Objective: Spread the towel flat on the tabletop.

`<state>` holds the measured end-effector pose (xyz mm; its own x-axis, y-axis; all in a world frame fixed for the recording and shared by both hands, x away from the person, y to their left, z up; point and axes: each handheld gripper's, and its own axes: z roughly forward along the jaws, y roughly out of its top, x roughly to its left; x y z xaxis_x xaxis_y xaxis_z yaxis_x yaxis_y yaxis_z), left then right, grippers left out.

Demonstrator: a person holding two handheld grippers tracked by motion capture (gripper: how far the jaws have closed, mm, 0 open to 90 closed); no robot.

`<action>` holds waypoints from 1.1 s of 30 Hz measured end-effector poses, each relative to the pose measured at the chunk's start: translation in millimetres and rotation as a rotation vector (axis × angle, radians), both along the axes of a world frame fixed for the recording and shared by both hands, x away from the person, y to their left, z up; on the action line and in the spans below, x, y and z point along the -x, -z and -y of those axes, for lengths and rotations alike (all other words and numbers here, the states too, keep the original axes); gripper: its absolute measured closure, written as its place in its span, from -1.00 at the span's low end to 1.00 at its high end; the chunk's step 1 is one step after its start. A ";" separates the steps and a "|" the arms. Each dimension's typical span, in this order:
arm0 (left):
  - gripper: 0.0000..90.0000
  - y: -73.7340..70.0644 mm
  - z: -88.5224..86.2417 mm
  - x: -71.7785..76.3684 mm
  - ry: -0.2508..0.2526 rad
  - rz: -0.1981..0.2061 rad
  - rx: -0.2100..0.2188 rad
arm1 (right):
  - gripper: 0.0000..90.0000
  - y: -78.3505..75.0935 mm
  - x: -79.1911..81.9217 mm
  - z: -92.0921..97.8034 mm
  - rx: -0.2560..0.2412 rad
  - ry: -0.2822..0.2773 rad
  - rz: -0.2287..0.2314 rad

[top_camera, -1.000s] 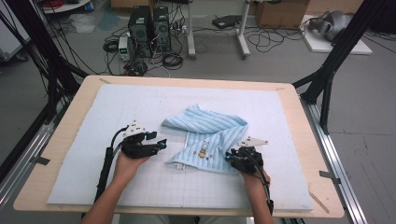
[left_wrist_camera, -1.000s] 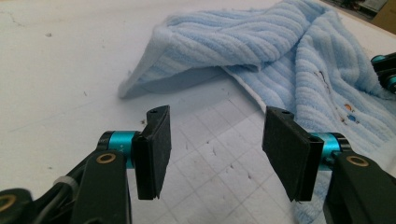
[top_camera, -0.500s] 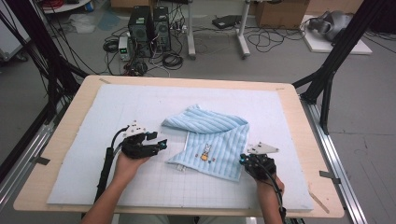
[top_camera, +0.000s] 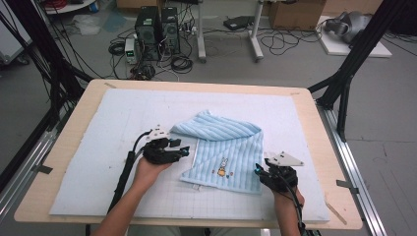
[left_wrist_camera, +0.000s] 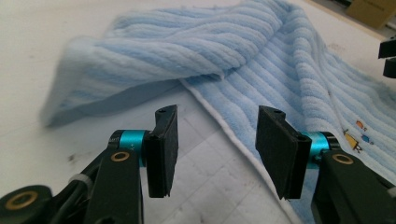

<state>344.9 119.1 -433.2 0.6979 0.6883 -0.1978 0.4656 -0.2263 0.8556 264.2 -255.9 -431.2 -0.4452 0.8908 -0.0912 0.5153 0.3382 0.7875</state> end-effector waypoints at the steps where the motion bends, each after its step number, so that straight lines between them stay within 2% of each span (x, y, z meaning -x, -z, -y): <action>1: 0.10 1.2 3.6 -1.2 0.006 -0.005 -0.003 | 0.28 0.0 0.0 0.0 0.000 0.000 0.000; 2: 0.14 5.5 14.1 -4.0 0.031 -0.019 -0.035 | 0.23 -0.7 1.7 1.7 -0.015 0.004 0.006; 3: 0.14 5.5 14.1 -4.0 0.031 -0.019 -0.035 | 0.18 -1.0 2.7 2.5 -0.021 0.008 0.004; 5: 0.15 10.4 26.3 -7.5 0.051 -0.030 -0.087 | 0.15 -1.4 3.8 4.1 -0.029 0.013 0.005; 8: 0.17 15.5 39.7 -11.9 0.052 -0.028 -0.133 | 0.00 -0.6 6.8 8.8 -0.047 0.037 -0.013; 9: 0.20 17.3 42.7 -12.7 0.053 -0.024 -0.148 | -0.01 -0.3 7.3 9.0 -0.049 0.041 -0.016; 11: 0.31 17.8 50.3 -11.7 0.039 0.010 -0.211 | -0.01 0.6 7.9 9.9 -0.043 0.039 -0.022; 12: 0.39 17.8 50.3 -11.7 0.039 0.010 -0.211 | -0.01 0.6 7.9 9.9 -0.043 0.039 -0.022; 13: 0.39 17.2 51.5 -10.5 0.051 0.034 -0.233 | -0.01 1.0 7.6 10.0 -0.044 0.036 -0.024; 14: 0.70 17.4 51.8 -9.9 0.083 0.037 -0.226 | -0.01 1.9 6.6 10.0 -0.045 0.035 -0.030; 15: 0.93 17.2 52.7 -9.0 0.083 0.044 -0.237 | -0.01 3.6 4.3 9.2 -0.043 0.036 -0.041; 16: 0.93 17.0 52.7 -8.6 0.080 0.041 -0.237 | -0.01 3.6 4.3 9.2 -0.043 0.036 -0.041; 18: 0.94 15.5 48.7 -9.9 0.051 0.012 -0.231 | 0.00 4.8 2.5 6.7 -0.044 0.033 -0.056; 20: 0.95 13.9 40.5 -10.7 0.022 0.008 -0.246 | 0.01 5.1 1.4 3.2 -0.044 0.025 -0.059; 24: 0.95 13.0 13.2 -10.3 -0.040 -0.015 -0.241 | 0.02 6.5 -1.8 -4.2 -0.043 0.008 -0.066; 27: 0.95 12.1 -7.3 -9.6 -0.068 -0.033 -0.239 | 0.02 8.8 -5.7 -12.1 -0.045 -0.008 -0.076; 31: 0.95 9.5 -26.8 -9.2 -0.105 -0.031 -0.244 | 0.03 12.8 -10.5 -29.0 -0.043 -0.047 -0.089; 33: 0.95 10.4 -36.3 -8.8 -0.126 -0.035 -0.232 | 0.06 14.7 -14.2 -41.3 -0.040 -0.077 -0.090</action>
<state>353.7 155.4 -443.6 0.5991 0.7993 -0.0473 0.5309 -0.3523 0.7707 278.3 -214.6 -445.9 -0.5170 0.8559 -0.0133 0.5580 0.3488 0.7530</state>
